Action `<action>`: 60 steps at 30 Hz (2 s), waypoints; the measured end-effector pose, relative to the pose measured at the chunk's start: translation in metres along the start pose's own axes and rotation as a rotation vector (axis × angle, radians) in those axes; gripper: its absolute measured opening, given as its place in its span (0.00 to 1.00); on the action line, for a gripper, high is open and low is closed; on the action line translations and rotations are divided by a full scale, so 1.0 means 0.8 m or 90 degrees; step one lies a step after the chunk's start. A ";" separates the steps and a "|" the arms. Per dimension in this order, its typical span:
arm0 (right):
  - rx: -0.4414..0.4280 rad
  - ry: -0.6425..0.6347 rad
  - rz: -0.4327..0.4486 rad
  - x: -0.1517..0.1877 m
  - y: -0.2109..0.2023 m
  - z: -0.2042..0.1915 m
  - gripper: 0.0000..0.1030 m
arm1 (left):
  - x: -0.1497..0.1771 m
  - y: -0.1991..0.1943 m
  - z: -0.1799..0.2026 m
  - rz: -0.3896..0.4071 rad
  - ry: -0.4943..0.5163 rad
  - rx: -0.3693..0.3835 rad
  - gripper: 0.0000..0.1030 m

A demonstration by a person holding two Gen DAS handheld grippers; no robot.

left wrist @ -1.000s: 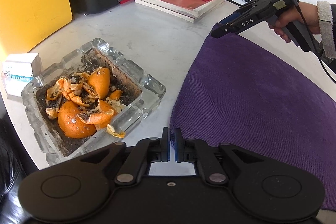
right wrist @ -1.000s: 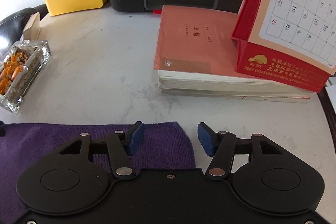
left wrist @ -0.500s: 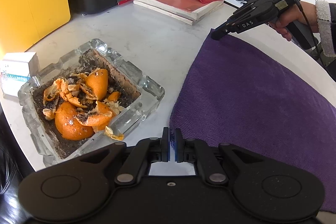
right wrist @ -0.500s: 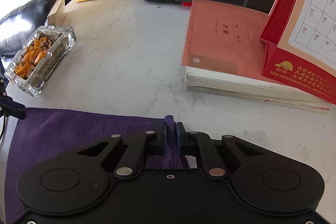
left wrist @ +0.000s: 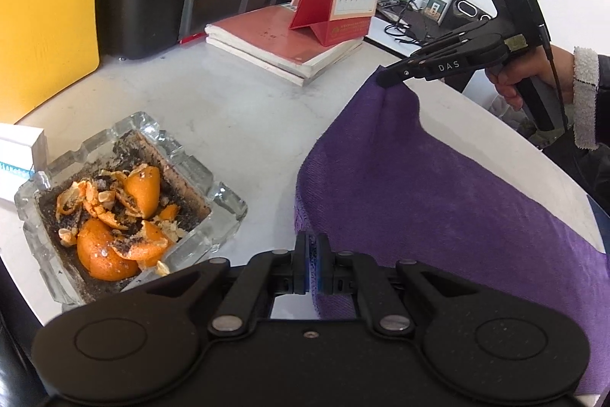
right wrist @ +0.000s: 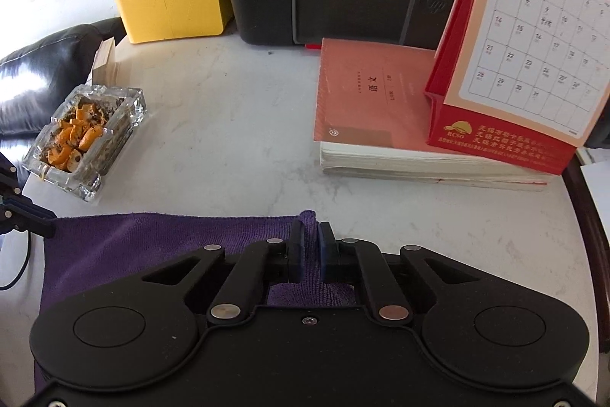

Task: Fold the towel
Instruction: 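Lift the towel edge with the right tool and fold it over while the left tool holds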

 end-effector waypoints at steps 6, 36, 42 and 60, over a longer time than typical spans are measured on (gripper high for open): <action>0.048 0.030 0.027 0.017 -0.059 0.003 0.06 | -0.007 -0.019 0.038 0.021 0.024 0.053 0.03; 0.214 0.191 0.106 0.231 -0.328 0.014 0.06 | 0.044 -0.061 0.295 -0.046 0.141 0.338 0.03; 0.223 0.219 0.137 0.265 -0.363 0.020 0.06 | 0.049 -0.070 0.343 -0.059 0.153 0.372 0.03; 0.241 0.276 0.211 0.362 -0.451 0.023 0.06 | 0.077 -0.080 0.452 -0.115 0.237 0.448 0.03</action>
Point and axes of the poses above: each gripper's, at about its wrist camera, not at the fingertips, and y roughly the way its jaws point, z to its right, x to its underside, the point moved 8 cm from there along y, roughly the way its jaws point, and after that the axes turned 5 degrees about z, right-handed, at the moved point
